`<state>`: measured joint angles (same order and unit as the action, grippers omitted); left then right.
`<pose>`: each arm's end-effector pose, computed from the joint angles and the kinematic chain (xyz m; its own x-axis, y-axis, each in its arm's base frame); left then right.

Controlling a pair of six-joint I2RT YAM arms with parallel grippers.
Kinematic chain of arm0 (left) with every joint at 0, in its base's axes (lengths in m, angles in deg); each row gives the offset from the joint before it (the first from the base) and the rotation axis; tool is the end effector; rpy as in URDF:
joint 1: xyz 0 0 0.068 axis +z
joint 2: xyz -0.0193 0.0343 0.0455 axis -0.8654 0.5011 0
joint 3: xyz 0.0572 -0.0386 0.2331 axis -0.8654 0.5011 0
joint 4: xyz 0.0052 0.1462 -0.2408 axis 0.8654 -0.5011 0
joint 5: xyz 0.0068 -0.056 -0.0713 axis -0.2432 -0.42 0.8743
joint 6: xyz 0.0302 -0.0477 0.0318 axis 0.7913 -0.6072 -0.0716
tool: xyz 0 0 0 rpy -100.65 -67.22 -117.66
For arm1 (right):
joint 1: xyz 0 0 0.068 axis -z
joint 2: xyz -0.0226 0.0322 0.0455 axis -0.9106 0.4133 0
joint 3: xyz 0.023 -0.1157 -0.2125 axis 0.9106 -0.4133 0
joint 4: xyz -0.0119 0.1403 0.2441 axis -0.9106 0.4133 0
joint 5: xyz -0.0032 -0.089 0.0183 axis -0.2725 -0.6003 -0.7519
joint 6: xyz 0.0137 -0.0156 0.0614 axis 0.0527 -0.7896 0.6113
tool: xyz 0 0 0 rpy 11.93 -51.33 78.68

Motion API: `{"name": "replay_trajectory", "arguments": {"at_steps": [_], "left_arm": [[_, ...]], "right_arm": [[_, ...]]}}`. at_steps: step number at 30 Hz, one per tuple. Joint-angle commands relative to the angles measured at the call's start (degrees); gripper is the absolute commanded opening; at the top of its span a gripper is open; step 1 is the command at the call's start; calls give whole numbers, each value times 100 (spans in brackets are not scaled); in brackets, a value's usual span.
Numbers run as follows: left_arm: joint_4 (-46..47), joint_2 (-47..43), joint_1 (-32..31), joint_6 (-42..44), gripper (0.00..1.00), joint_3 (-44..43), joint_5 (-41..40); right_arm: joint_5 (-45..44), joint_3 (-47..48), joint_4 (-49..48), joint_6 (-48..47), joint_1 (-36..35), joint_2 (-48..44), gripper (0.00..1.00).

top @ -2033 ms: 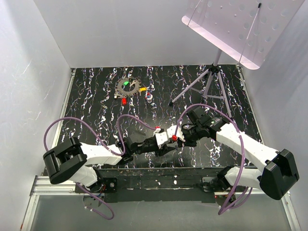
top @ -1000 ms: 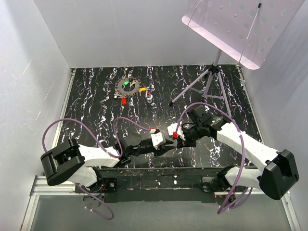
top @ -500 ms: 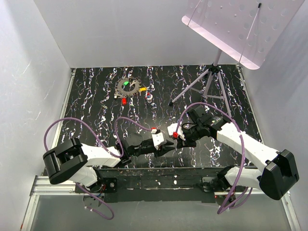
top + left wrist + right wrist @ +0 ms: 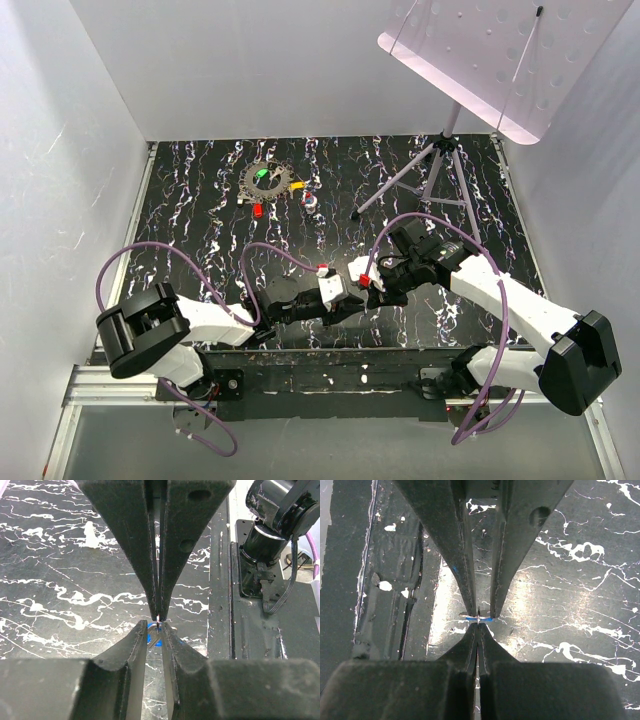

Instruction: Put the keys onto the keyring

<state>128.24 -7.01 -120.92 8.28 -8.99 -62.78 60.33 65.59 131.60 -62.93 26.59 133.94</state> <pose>0.1303 -0.2689 0.1341 -0.0235 0.1084 -0.9938 0.9843 0.1766 -0.0040 0.1826 0.1883 0.2063 0.1895 -0.6645 -0.7228 -0.9771 -0.2001 -0.0722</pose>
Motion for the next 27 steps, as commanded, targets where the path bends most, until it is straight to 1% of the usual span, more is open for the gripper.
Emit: {"name": "replay_trajectory", "arguments": {"at_steps": [1,3,4,5,6,11,12,13,14,15,16,18,20,22,23,27], "left_arm": [[114,27,-27,-18,14,-189,86],[123,44,-18,-26,11,-189,94],[114,44,-27,-35,9,-198,95],[105,27,-27,-35,1,-207,103],[62,36,-27,-35,0,-207,103],[166,-113,-27,-70,0,-67,-80],[306,-183,-27,-140,0,38,-229],[551,-280,-18,-149,0,213,-344],[858,-403,17,-419,0,389,-458],[1322,-508,69,-605,0,643,-546],[1806,-657,139,-789,0,863,-617],[2650,-904,280,-1185,0,1277,-731],[3188,-1080,333,-1493,0,1419,-706],[3575,-1203,342,-1748,0,1384,-600],[3647,-1273,342,-1897,0,1297,-600],[3665,-1651,342,-1969,0,823,-486]], "right_arm": [[191,243,15,36,16,24,1],[191,252,7,45,24,15,1],[199,243,15,54,24,15,1],[199,252,15,62,24,15,1],[191,243,15,54,16,15,1],[296,339,85,167,33,33,1],[357,409,155,246,77,50,10],[514,549,243,421,155,50,31],[629,725,392,484,322,33,53],[1013,892,611,493,541,7,68],[1400,1189,839,458,778,-11,75],[2296,1638,1558,214,1384,15,80],[3044,2078,2139,-216,1763,85,81],[3249,2509,2615,-682,1817,156,81],[3397,2633,2652,-711,1817,173,81],[4030,3169,2696,-369,1800,331,79]]}}
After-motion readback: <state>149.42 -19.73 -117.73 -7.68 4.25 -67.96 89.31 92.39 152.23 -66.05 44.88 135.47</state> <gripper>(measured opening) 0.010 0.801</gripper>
